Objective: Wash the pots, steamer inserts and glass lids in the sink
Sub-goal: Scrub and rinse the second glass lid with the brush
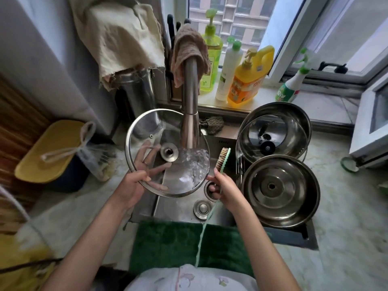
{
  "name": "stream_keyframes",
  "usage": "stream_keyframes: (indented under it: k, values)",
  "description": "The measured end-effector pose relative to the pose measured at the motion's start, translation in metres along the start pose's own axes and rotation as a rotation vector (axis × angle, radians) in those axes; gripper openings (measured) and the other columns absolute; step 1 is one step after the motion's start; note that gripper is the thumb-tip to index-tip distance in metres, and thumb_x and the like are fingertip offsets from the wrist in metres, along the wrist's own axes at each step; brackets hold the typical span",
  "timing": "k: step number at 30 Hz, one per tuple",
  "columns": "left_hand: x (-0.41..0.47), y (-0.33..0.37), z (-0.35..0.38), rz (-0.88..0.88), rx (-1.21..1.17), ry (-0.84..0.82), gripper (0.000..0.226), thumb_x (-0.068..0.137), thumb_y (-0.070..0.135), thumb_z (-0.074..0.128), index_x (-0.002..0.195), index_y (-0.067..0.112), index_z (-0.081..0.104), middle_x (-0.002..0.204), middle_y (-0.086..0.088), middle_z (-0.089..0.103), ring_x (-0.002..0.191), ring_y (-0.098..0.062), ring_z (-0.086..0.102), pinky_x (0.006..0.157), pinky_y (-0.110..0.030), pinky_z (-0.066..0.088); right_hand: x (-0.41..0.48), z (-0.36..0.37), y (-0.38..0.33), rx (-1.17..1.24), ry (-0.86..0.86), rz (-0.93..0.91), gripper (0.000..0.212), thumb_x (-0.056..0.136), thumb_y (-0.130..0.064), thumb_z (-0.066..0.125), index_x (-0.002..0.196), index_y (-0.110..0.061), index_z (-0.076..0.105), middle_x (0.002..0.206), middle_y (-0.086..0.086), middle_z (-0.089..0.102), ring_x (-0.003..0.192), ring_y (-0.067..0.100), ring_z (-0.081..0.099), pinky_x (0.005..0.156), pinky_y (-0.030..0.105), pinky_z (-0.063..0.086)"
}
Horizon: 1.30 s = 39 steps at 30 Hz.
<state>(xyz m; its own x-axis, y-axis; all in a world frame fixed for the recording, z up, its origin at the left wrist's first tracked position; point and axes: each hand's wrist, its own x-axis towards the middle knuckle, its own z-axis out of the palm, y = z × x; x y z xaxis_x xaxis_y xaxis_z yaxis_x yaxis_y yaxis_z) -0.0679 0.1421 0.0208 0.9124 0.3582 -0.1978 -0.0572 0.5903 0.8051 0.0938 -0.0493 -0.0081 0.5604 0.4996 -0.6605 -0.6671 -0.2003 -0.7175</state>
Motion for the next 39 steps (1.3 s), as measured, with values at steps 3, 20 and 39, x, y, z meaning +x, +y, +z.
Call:
stream_keyframes:
  k: [3,20,39]
  values:
    - [0.003,0.0,0.001,-0.001,-0.003,-0.036,0.106,0.05,0.003,0.057,0.146,0.036,0.027,0.151,0.006,0.035,0.125,-0.04,0.049,0.063,-0.056,0.057,-0.004,0.01,-0.003,0.091,-0.047,-0.009,0.021,0.101,-0.034,0.04,0.099,-0.013,0.045,0.061,-0.007,0.063,0.038,0.006,0.046,0.032,0.013,0.025]
    - [0.03,-0.015,0.003,-0.035,-0.467,-0.345,0.092,0.072,-0.013,0.029,0.151,0.028,0.008,0.16,0.0,0.005,0.138,-0.052,0.005,0.088,-0.069,0.043,-0.036,-0.002,-0.05,-0.085,0.046,-0.43,0.028,0.1,-0.028,0.042,0.108,-0.004,0.055,0.087,0.0,0.072,0.035,0.006,0.042,0.032,0.014,0.028]
    - [-0.001,0.017,0.015,-0.072,-0.068,-0.178,0.086,0.064,0.002,0.064,0.142,0.022,0.034,0.15,-0.006,0.034,0.126,-0.05,0.042,0.07,-0.066,0.052,-0.036,-0.005,-0.038,-0.012,-0.02,-0.011,0.031,0.101,-0.033,0.039,0.097,-0.006,0.053,0.064,0.002,0.046,0.034,0.003,0.035,0.028,0.013,0.017]
